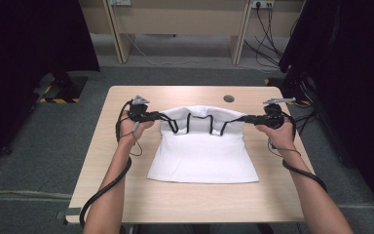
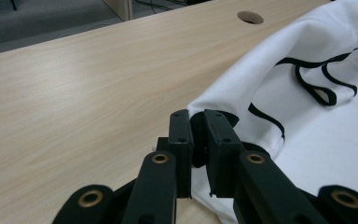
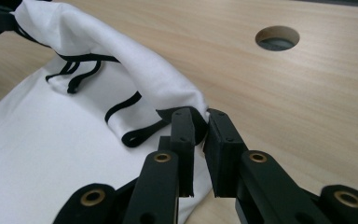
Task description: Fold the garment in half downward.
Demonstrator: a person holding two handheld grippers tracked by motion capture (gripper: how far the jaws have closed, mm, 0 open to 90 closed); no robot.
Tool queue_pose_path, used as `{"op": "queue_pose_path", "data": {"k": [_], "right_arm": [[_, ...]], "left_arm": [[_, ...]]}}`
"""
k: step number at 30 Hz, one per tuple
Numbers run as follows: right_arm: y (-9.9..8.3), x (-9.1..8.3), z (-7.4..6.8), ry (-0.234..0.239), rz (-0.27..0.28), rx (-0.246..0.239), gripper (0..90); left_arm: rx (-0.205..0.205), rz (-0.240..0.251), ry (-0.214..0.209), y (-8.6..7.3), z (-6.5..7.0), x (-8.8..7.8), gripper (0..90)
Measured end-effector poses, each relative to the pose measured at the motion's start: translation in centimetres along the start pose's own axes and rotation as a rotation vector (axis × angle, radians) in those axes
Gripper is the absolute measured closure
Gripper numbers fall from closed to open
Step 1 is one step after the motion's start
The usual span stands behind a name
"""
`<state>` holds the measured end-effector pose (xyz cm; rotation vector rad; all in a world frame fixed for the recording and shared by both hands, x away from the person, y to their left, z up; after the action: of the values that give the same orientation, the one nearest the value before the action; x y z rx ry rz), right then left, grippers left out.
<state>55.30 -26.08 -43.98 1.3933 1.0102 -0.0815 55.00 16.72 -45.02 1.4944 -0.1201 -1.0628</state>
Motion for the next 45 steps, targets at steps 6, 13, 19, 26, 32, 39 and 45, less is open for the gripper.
{"op": "queue_pose_path", "data": {"k": [6,13,19,26,32,39,45], "right_arm": [[-1.1,-0.3,-0.3,0.025,-0.018,-0.027,82.1],[-1.9,-0.7,-1.2,0.03,-0.025,-0.066,82.1],[-2.2,-1.5,-1.6,0.025,-0.013,-0.082,82.2],[-2.5,-2.1,-1.9,0.021,-0.008,-0.094,82.2],[-2.9,-2.4,-2.1,0.022,-0.006,-0.098,82.2],[-3.4,-3.0,-2.2,0.026,0.001,-0.102,82.1],[-3.8,-3.4,-2.4,0.027,0.003,-0.103,82.1]], "left_arm": [[0.029,-0.005,0.001,-0.5,0.8,-0.4,81.6],[0.101,-0.038,0.005,-0.9,2.2,-0.9,81.6],[0.127,-0.039,0.007,-1.2,2.8,-1.6,81.7],[0.143,-0.035,0.006,-1.2,3.3,-2.2,81.7],[0.156,-0.039,0.003,-1.7,3.7,-2.6,81.7],[0.176,-0.038,-0.002,-2.1,4.4,-3.4,81.7],[0.178,-0.036,-0.001,-2.4,4.5,-3.7,81.7]]}}
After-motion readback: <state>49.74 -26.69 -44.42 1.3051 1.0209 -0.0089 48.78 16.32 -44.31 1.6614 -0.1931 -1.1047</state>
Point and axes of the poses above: each handheld gripper's, and its own axes: x roughly forward along the jaws, y roughly out of its top, z roughly to its right, the point moved 4 cm from there along x, roughly forward along the jaws, and after that the axes turned 7 degrees about -y, right-handed, at the moved point
